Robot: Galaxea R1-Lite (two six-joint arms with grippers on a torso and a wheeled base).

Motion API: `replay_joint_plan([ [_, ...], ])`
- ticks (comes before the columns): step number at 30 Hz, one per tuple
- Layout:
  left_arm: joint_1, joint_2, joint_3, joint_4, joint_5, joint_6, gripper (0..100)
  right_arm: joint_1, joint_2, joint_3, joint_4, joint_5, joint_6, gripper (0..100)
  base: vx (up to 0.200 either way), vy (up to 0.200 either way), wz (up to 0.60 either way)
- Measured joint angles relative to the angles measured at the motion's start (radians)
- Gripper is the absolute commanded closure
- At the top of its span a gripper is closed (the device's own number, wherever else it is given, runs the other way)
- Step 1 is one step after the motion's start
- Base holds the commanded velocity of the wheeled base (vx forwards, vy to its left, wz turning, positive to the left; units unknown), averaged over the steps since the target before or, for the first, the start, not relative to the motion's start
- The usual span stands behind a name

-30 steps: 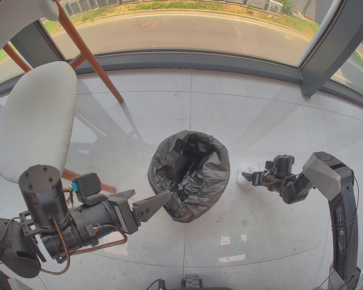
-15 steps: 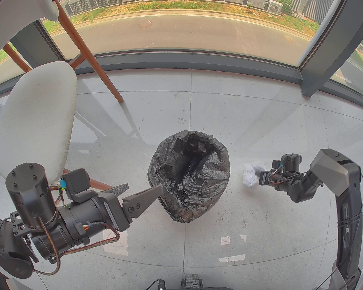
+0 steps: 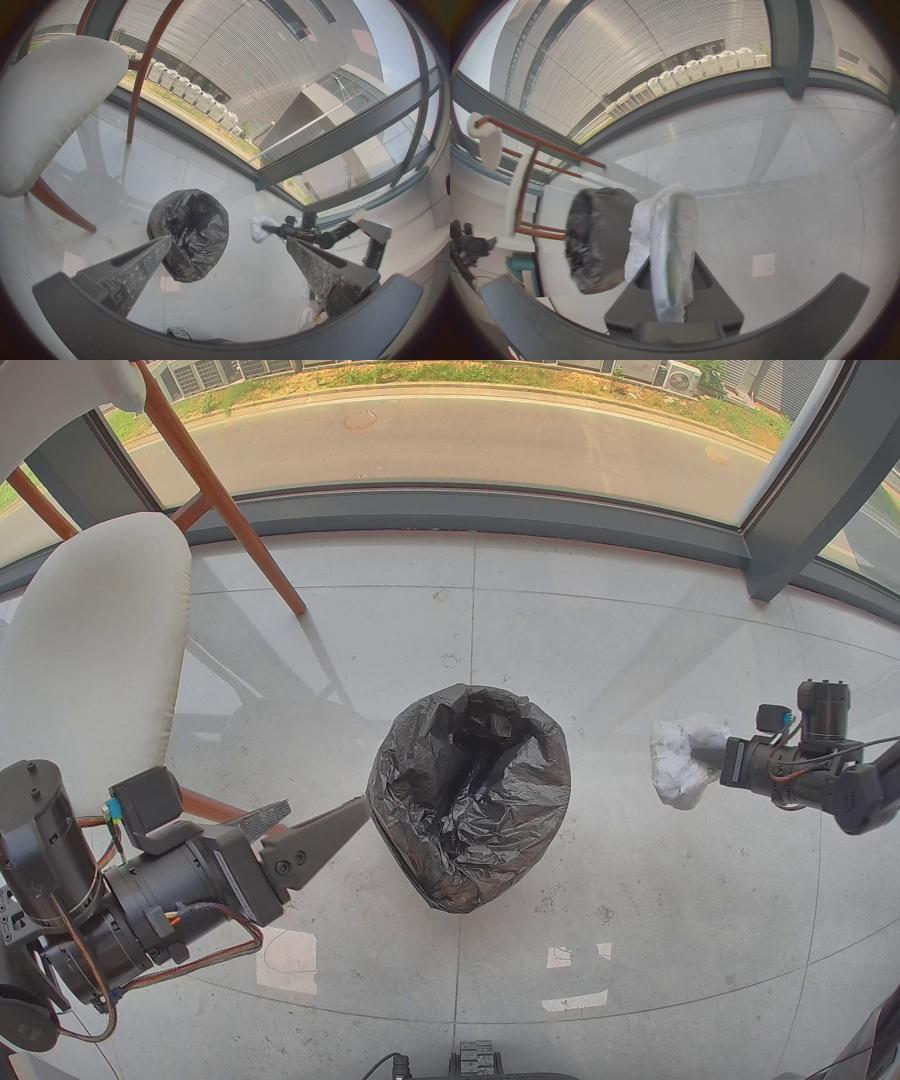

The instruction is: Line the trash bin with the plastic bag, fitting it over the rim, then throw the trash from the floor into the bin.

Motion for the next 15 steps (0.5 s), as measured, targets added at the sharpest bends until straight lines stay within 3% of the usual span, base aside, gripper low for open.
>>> replay_joint_plan([
  [4, 0.034, -0.014, 0.006, 0.001, -0.002, 0.026, 0, 0.066, -0.192, 0.063, 0.133, 0.029, 0.010, 100, 0.000, 0.000, 0.00],
  [9, 0.077, -0.030, 0.012, -0.001, -0.020, 0.071, 0, 0.236, -0.383, 0.108, 0.227, 0.043, 0.015, 100, 0.000, 0.000, 0.00],
  [15, 0.125, -0.044, 0.029, -0.005, -0.045, 0.115, 0, 0.408, -0.440, 0.067, 0.260, 0.010, 0.018, 100, 0.000, 0.000, 0.00],
])
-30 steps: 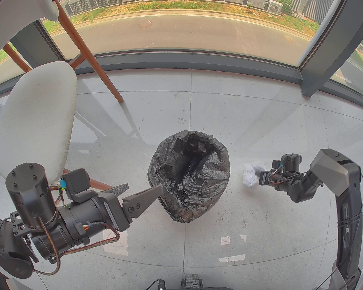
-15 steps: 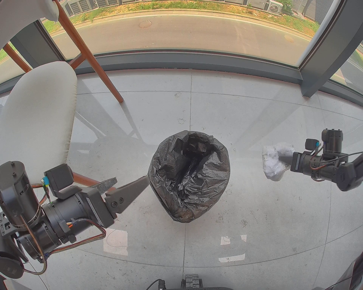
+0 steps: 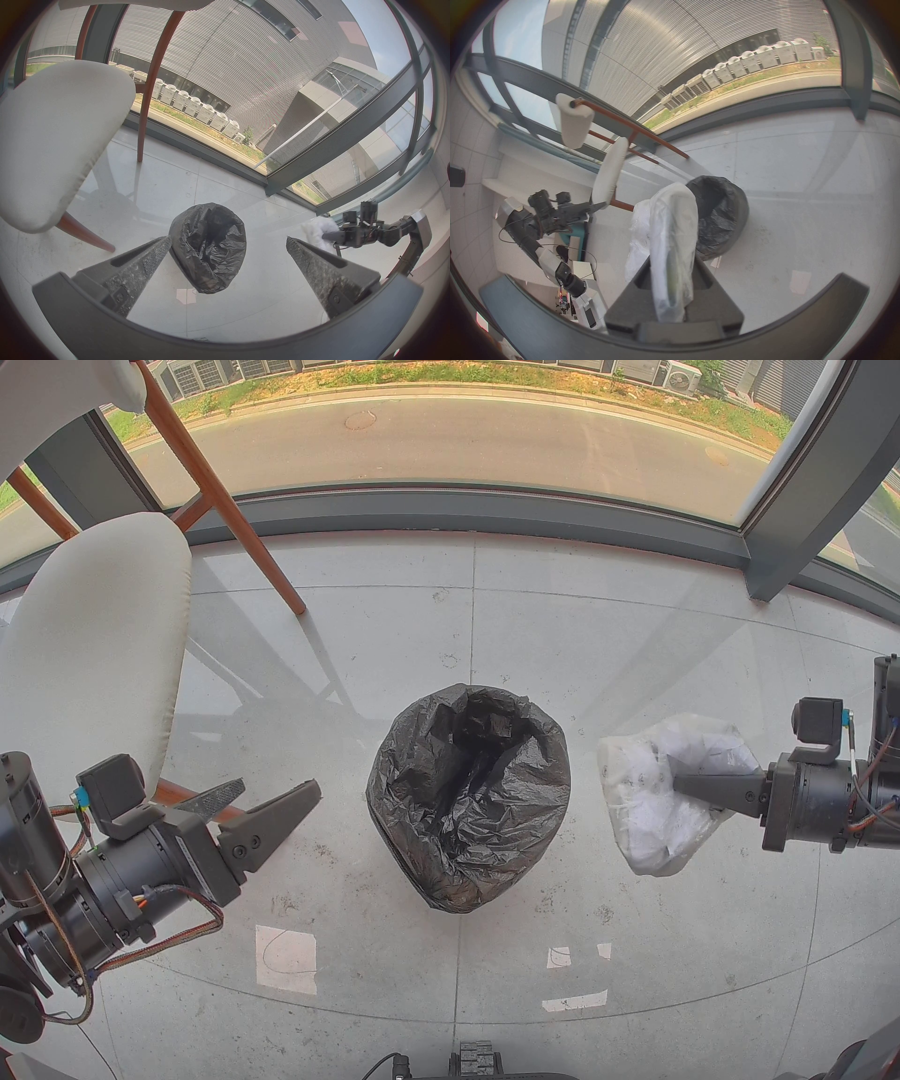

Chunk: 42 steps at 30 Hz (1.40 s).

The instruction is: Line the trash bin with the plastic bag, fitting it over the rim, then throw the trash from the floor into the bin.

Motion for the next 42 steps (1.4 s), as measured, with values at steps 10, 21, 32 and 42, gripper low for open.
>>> replay_joint_plan([
  [10, 0.118, -0.016, -0.015, -0.004, -0.051, 0.032, 0, 0.079, 0.113, -0.216, 0.010, -0.046, 0.003, 0, 0.000, 0.000, 0.00],
  [21, 0.210, -0.044, 0.008, -0.005, -0.082, 0.074, 0, 0.089, 0.176, -0.305, 0.011, -0.110, 0.009, 0, 0.000, 0.000, 0.00],
  [32, 0.371, -0.211, 0.096, 0.003, -0.078, 0.075, 0, -0.052, 0.014, -0.148, 0.011, -0.169, 0.006, 0, 0.000, 0.000, 0.00],
  [42, 0.487, -0.581, 0.281, 0.187, -0.057, 0.089, 0, -0.220, -0.327, 0.142, 0.019, -0.213, -0.003, 0, 0.000, 0.000, 0.00],
])
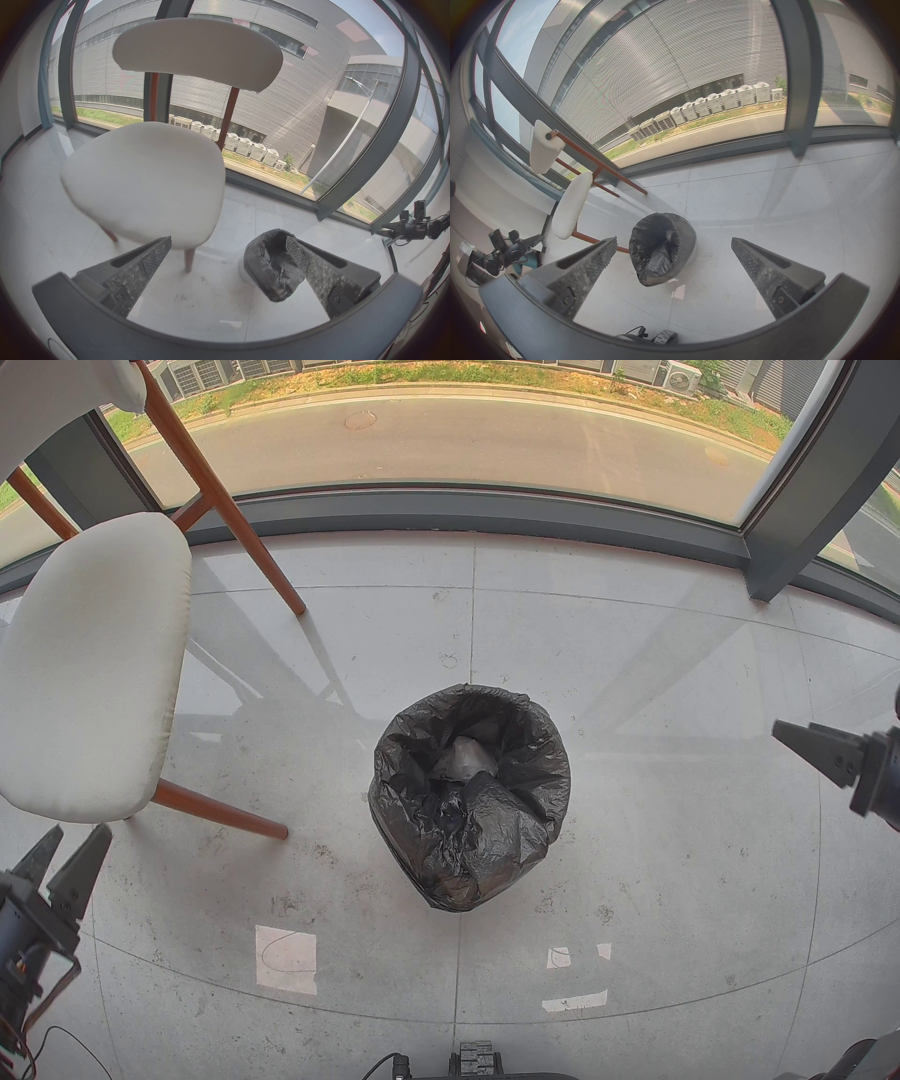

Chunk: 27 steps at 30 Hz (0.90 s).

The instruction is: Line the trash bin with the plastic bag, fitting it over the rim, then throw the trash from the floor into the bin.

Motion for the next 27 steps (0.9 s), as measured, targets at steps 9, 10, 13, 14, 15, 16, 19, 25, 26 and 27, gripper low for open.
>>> replay_joint_plan([
  [9, 0.030, -0.393, 0.047, 0.417, 0.011, 0.090, 0, -0.095, -0.330, 0.278, 0.051, -0.022, -0.090, 0, 0.000, 0.000, 0.00],
  [10, 0.032, -0.424, 0.049, 0.433, 0.010, 0.099, 0, -0.105, -0.377, 0.307, 0.077, -0.023, -0.103, 0, 0.000, 0.000, 0.00],
  [13, 0.036, -0.497, 0.056, 0.480, 0.007, 0.140, 0, -0.133, -0.517, 0.367, 0.136, -0.037, -0.138, 0, 0.000, 0.000, 0.00],
  [14, 0.038, -0.516, 0.059, 0.497, 0.006, 0.160, 0, -0.141, -0.560, 0.385, 0.148, -0.048, -0.149, 0, 0.000, 0.000, 0.00],
  [15, 0.039, -0.539, 0.061, 0.523, 0.007, 0.187, 0, -0.152, -0.618, 0.409, 0.167, -0.068, -0.163, 0, 0.000, 0.000, 0.00],
  [16, 0.040, -0.560, 0.063, 0.553, 0.010, 0.217, 0, -0.163, -0.676, 0.433, 0.184, -0.091, -0.176, 0, 0.000, 0.000, 0.00],
  [19, 0.044, -0.603, 0.065, 0.608, 0.029, 0.257, 0, -0.186, -0.796, 0.487, 0.225, -0.149, -0.199, 0, 0.000, 0.000, 0.00],
  [25, 0.050, -0.668, 0.066, 0.677, 0.052, 0.310, 0, -0.225, -0.957, 0.556, 0.279, -0.210, -0.234, 0, 0.000, 0.000, 0.00],
  [26, 0.050, -0.672, 0.066, 0.677, 0.048, 0.309, 0, -0.228, -0.967, 0.559, 0.279, -0.210, -0.236, 0, 0.000, 0.000, 0.00],
  [27, 0.051, -0.677, 0.066, 0.675, 0.043, 0.308, 0, -0.230, -0.979, 0.561, 0.280, -0.210, -0.237, 0, 0.000, 0.000, 0.00],
])
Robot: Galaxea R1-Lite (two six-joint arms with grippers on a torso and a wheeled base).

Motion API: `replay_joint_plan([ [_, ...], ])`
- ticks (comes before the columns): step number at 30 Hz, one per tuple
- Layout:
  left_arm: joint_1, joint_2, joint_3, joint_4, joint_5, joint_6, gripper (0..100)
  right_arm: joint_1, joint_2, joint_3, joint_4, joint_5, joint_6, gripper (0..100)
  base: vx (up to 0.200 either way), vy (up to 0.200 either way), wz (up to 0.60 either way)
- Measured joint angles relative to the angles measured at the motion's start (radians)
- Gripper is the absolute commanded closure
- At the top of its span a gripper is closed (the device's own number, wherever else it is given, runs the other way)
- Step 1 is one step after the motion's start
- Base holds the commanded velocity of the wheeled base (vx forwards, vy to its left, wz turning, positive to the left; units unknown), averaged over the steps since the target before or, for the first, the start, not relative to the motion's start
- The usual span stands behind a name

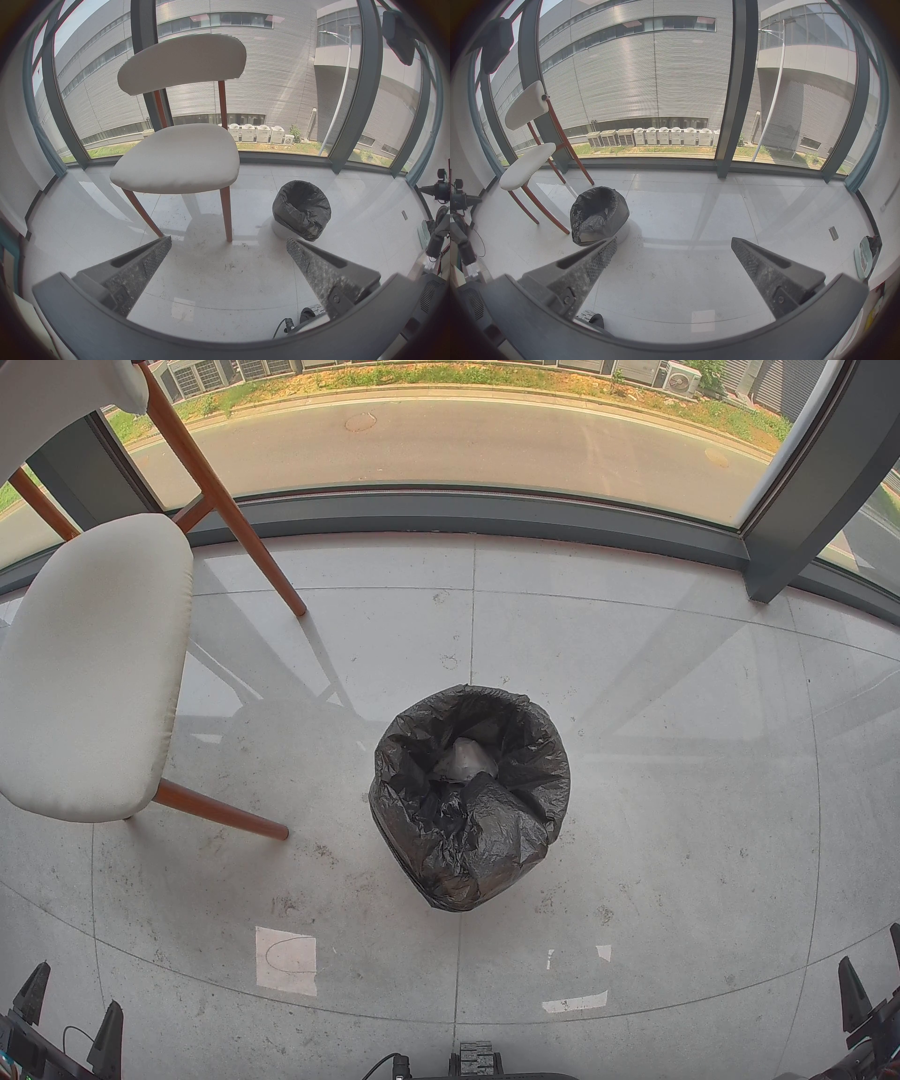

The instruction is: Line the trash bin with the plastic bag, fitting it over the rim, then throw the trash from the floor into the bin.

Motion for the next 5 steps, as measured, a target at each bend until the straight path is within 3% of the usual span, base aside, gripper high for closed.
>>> replay_joint_plan([
  [5, 0.001, -0.014, 0.000, -0.003, -0.004, -0.001, 0, -0.005, -0.032, 0.005, 0.000, 0.000, -0.006, 0, 0.000, 0.000, 0.00],
])
